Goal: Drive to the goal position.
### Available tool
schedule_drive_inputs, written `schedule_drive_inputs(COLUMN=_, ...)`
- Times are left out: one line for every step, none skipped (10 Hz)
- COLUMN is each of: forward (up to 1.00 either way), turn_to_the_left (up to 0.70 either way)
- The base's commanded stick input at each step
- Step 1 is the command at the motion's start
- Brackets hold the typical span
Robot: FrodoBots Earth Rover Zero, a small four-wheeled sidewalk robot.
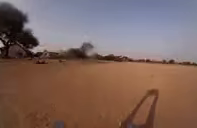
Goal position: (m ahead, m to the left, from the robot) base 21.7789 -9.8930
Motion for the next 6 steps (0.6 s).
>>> schedule_drive_inputs(forward=0.65, turn_to_the_left=0.0)
schedule_drive_inputs(forward=0.65, turn_to_the_left=0.0)
schedule_drive_inputs(forward=0.65, turn_to_the_left=0.0)
schedule_drive_inputs(forward=0.65, turn_to_the_left=-0.02)
schedule_drive_inputs(forward=0.65, turn_to_the_left=-0.1)
schedule_drive_inputs(forward=0.65, turn_to_the_left=-0.25)
